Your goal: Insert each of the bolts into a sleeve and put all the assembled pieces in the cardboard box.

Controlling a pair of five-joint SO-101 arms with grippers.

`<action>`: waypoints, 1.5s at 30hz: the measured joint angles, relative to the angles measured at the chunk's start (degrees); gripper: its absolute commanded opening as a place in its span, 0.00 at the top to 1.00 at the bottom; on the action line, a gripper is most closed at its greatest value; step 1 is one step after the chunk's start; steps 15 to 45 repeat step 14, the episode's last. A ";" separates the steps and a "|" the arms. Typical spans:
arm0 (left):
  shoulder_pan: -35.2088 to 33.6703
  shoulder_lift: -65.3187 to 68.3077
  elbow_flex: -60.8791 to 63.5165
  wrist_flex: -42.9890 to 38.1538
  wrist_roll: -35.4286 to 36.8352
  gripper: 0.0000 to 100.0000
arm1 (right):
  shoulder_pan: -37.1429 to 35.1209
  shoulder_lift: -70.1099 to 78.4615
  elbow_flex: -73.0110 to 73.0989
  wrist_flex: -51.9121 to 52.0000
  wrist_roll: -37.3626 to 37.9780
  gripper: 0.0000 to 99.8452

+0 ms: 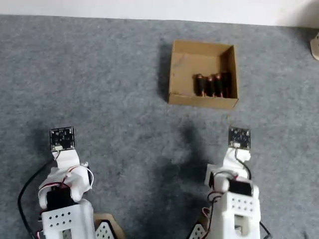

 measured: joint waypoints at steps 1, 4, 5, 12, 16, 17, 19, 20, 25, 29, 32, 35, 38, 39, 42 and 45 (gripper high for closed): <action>0.00 0.00 0.00 0.00 0.00 0.99 | 0.00 -2.64 1.49 -0.18 0.00 1.00; 0.00 0.00 0.00 0.00 0.00 0.99 | 0.53 -10.81 2.73 -0.44 0.00 1.00; 0.00 0.00 0.00 0.00 0.00 0.99 | 0.62 -14.15 2.73 -0.35 -0.09 1.00; 0.00 0.00 0.00 0.00 0.00 0.99 | 0.26 -33.32 2.73 15.56 -0.09 1.00; 0.00 0.00 0.00 0.00 0.00 0.99 | 0.26 -34.29 2.73 17.58 -0.09 1.00; 0.00 0.00 0.00 0.00 0.00 0.99 | 0.26 -34.29 2.73 17.58 -0.09 1.00; 0.00 0.00 0.00 0.00 0.00 0.99 | 0.26 -34.29 2.73 17.58 -0.09 1.00; 0.00 0.00 0.00 0.00 0.00 0.99 | 0.26 -34.29 2.73 17.58 -0.09 1.00; 0.00 0.00 0.00 0.00 0.00 0.99 | 0.26 -34.29 2.73 17.58 -0.09 1.00; 0.00 0.00 0.00 0.00 0.00 0.99 | 0.26 -34.29 2.73 17.58 -0.09 1.00; 0.00 0.00 0.00 0.00 0.00 0.99 | 0.26 -34.29 2.73 17.58 -0.09 1.00; 0.00 0.00 0.00 0.00 0.00 0.99 | 0.26 -34.29 2.73 17.58 -0.09 1.00; 0.00 0.00 0.00 0.00 0.00 0.99 | 0.26 -34.29 2.73 17.58 -0.09 1.00; 0.00 0.00 0.00 0.00 0.00 0.99 | 0.26 -34.29 2.73 17.58 -0.09 1.00; 0.00 0.00 0.00 0.00 0.00 0.99 | 0.26 -34.29 2.73 17.58 -0.09 1.00; 0.00 0.00 0.00 0.00 0.00 0.99 | 0.26 -34.29 2.73 17.58 -0.09 1.00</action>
